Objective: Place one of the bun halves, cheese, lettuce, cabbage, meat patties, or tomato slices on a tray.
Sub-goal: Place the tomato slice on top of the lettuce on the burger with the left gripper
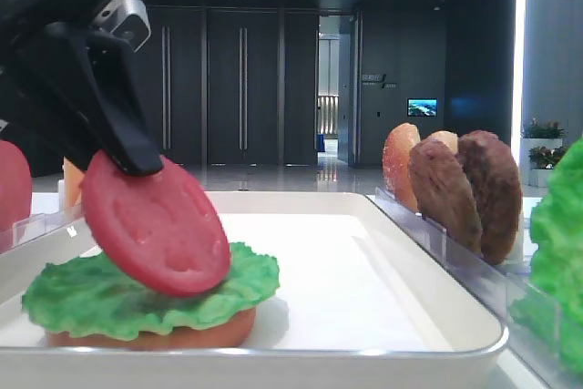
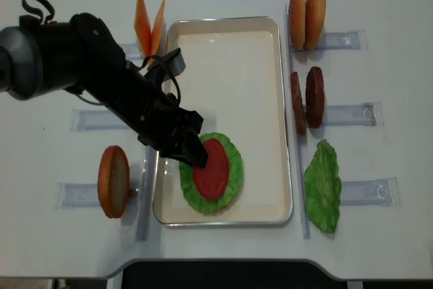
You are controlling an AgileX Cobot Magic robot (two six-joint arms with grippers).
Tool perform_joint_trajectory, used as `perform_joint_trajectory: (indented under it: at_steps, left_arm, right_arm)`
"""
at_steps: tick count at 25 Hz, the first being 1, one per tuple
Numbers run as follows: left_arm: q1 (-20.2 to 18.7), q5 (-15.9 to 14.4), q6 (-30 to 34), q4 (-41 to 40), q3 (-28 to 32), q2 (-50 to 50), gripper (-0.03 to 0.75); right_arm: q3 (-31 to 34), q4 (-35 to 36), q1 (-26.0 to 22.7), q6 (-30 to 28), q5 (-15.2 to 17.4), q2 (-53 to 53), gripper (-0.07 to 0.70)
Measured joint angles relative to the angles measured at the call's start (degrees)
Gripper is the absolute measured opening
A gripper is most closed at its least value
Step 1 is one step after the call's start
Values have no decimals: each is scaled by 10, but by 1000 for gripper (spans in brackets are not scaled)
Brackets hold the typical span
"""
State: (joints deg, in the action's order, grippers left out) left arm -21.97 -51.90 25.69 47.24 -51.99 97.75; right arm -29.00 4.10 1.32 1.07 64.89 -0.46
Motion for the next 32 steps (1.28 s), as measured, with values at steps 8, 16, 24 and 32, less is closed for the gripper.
perform_joint_trajectory:
  at_steps: [8,16,24,32]
  left_arm:
    - [0,2,-4,-27,0,0,66]
    - [0,2,-25,-52,0,0,90]
    - [6,2,-44,-81,0,0,249]
    - [34,3,-70,-132,0,-9,267]
  right_arm:
    - [0,0,0,0,0,0,413]
    - [0,0,0,0,0,0,413]
    - [0,0,0,0,0,0,413]
    - [0,0,0,0,0,0,413]
